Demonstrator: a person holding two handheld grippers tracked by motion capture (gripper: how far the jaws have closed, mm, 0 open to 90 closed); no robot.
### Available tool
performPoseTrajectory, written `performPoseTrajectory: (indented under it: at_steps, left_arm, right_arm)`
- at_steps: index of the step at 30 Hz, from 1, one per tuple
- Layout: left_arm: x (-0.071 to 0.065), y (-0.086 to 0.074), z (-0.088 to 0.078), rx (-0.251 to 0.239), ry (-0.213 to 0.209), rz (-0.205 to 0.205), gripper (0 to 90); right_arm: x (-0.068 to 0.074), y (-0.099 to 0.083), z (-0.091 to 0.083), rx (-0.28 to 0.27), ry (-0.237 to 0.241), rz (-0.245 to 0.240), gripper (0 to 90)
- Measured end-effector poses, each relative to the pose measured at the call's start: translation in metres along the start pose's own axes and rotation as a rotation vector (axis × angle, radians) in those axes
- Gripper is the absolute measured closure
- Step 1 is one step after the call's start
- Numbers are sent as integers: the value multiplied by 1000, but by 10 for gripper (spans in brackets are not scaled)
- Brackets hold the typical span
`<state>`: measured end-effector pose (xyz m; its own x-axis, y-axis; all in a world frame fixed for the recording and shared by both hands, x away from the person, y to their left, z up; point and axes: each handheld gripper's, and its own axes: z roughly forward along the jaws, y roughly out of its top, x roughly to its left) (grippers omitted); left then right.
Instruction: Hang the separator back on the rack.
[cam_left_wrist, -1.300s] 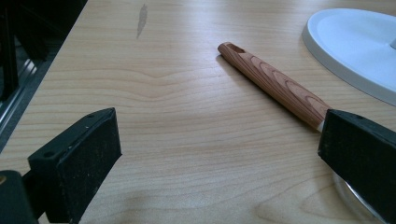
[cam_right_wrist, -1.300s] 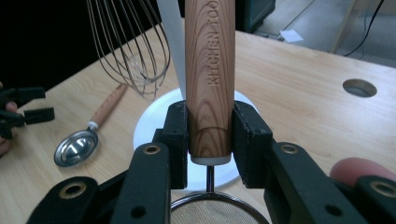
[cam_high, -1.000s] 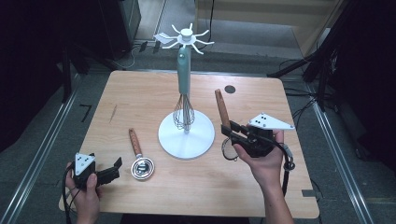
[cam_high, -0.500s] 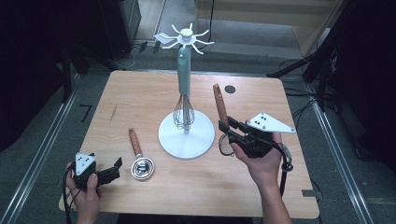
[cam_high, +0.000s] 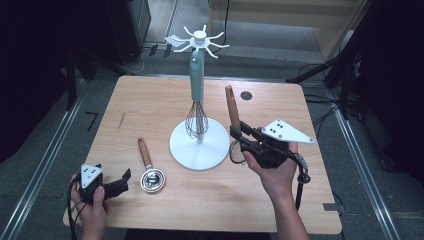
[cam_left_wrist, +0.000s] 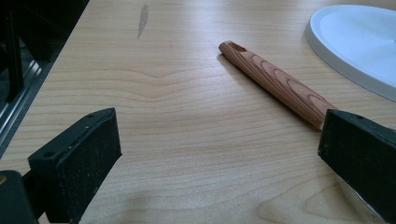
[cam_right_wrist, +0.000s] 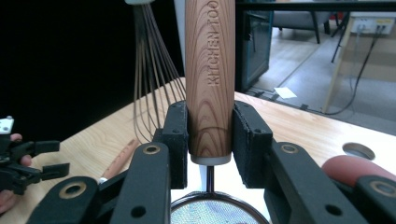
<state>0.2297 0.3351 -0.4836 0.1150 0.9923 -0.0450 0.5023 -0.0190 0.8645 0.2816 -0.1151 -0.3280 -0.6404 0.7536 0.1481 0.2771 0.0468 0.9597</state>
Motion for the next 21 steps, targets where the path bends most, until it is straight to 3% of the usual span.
performPoseTrajectory:
  at_steps: [21]
  left_arm:
    - [0, 0, 0, 3, 1, 4, 0]
  right_arm:
    - [16, 23, 6, -94, -5, -32, 705]
